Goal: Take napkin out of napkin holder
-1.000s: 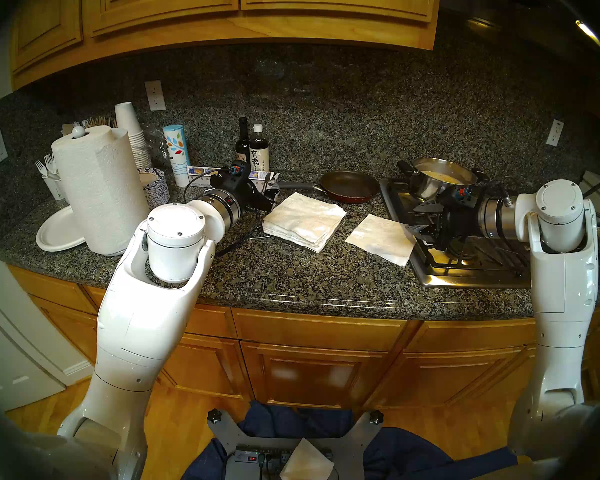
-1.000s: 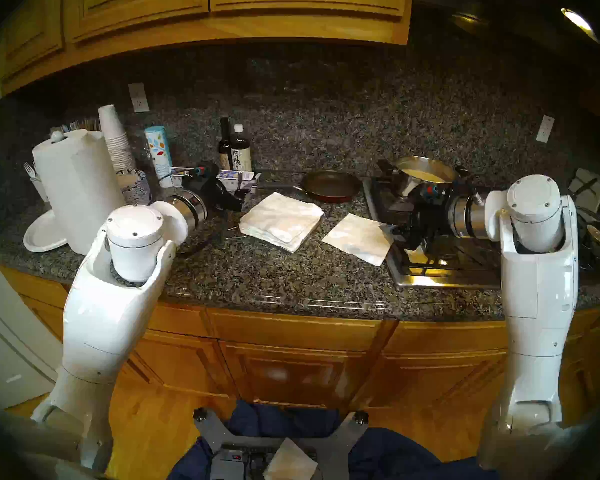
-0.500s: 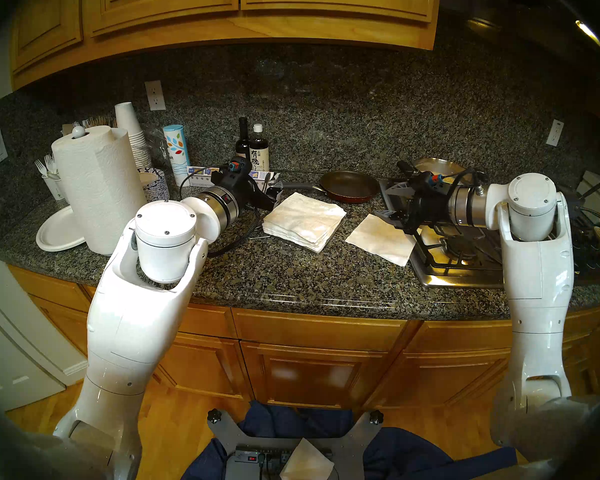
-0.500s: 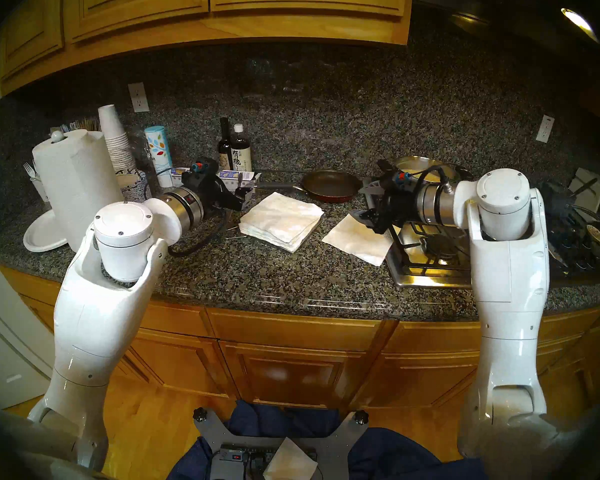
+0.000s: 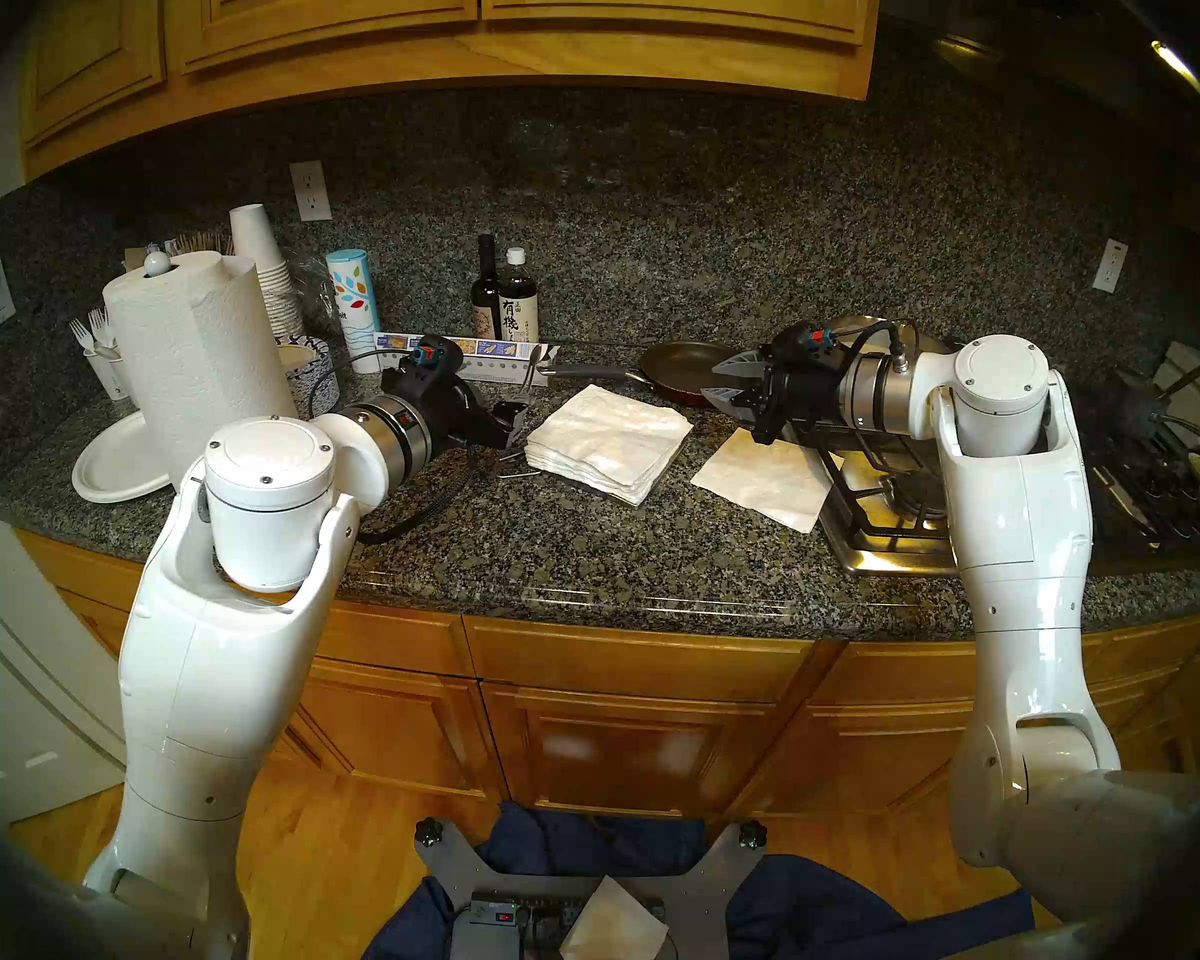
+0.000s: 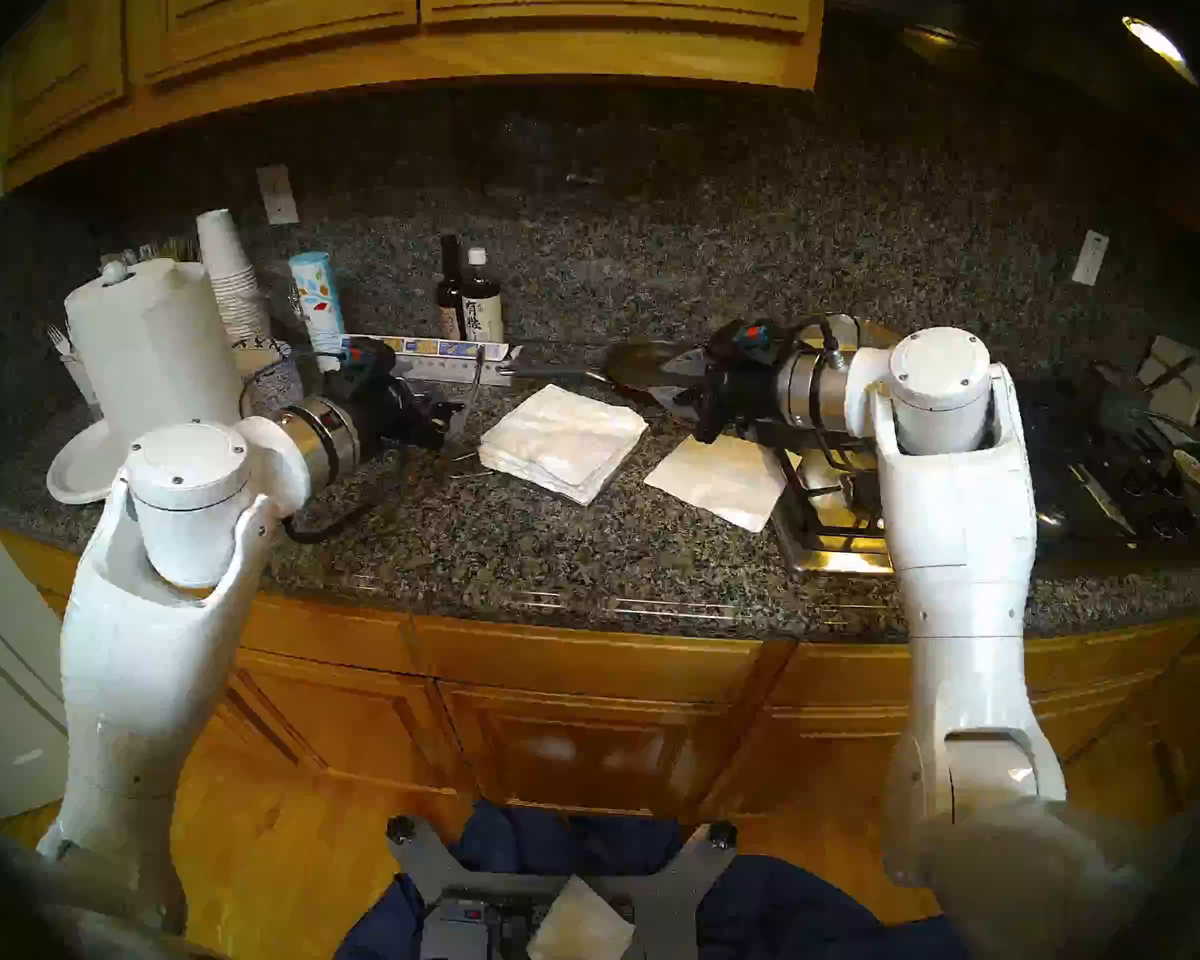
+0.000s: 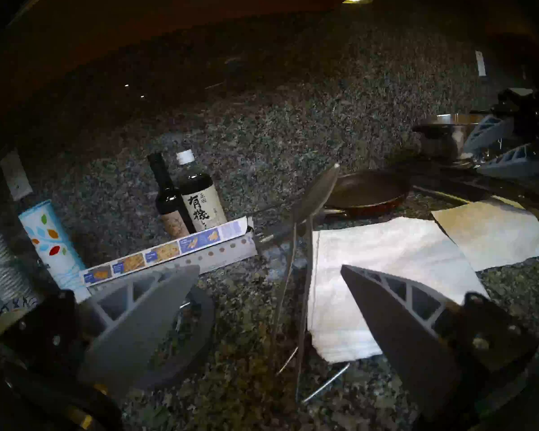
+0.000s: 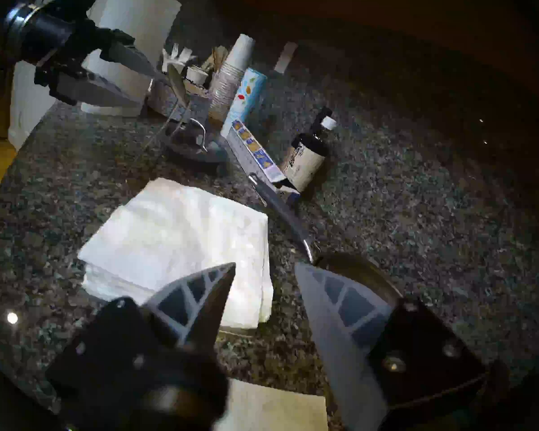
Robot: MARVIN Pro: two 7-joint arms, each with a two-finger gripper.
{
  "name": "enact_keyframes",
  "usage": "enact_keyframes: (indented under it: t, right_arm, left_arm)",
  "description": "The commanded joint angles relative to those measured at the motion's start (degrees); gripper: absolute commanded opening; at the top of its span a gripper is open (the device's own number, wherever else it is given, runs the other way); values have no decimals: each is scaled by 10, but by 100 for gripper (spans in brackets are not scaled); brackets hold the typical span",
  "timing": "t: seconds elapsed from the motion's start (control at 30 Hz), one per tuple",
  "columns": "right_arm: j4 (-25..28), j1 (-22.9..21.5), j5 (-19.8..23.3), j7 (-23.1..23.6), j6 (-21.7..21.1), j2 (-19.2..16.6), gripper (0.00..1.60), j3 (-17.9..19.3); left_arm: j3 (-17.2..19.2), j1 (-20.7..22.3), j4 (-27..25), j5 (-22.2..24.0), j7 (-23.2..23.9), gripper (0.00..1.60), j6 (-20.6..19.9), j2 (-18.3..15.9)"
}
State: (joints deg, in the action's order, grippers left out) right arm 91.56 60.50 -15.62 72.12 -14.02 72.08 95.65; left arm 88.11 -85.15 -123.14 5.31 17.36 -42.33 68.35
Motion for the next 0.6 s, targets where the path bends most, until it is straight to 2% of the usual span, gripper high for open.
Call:
enact_keyframes:
  t: [0.0,0.13,0.27,0.33,0.57]
  right_arm:
    - [-9,-45,11,0,21,5,85,-2]
    - [-18,-47,13,3,28,10,80,-12]
    - [-26,-50,14,5,31,15,78,-21]
    - [-33,-52,14,6,35,17,72,-27]
    - [-63,-64,12,4,43,30,71,-50]
  left_arm:
    - [21,12,-22,6,-6,160,14,7]
    - [13,27,-5,6,-9,160,21,15]
    - [0,47,18,-7,-37,160,21,32]
    - [-4,54,28,-10,-44,160,26,36]
    - [-19,77,51,-12,-57,160,36,49]
